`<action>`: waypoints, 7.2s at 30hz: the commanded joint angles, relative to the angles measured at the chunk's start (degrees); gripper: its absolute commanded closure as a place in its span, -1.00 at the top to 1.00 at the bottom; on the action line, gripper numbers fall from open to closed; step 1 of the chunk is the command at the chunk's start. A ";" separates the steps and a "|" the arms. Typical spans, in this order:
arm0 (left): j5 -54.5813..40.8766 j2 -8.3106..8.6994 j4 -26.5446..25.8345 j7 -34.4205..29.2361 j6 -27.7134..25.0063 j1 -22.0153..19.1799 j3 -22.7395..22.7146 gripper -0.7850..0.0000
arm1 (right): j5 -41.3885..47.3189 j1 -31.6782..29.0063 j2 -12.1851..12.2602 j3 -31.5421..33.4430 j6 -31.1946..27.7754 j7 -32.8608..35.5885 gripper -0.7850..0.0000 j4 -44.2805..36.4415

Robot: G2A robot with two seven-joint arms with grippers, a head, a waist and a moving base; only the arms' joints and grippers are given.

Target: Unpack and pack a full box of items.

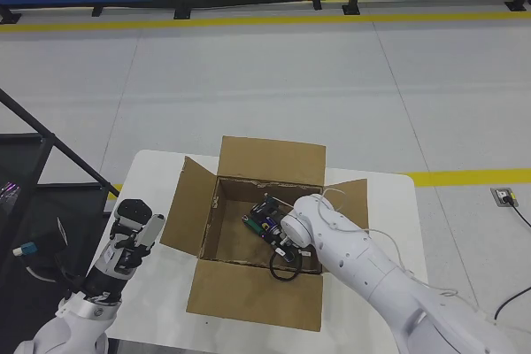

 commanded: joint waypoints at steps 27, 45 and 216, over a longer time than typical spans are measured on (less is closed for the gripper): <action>0.00 0.00 0.00 0.00 0.00 0.00 0.00 1.00 | -26.69 -20.81 14.49 28.94 12.78 22.58 -1.00 -62.39; 0.00 0.00 0.00 0.00 0.00 0.00 0.00 1.00 | -27.87 -46.78 19.77 64.99 8.55 19.44 -1.00 -70.01; -7.43 2.11 16.13 -7.35 18.03 -12.48 1.57 1.00 | -2.90 2.87 -11.89 7.77 -4.48 -18.29 -1.00 20.50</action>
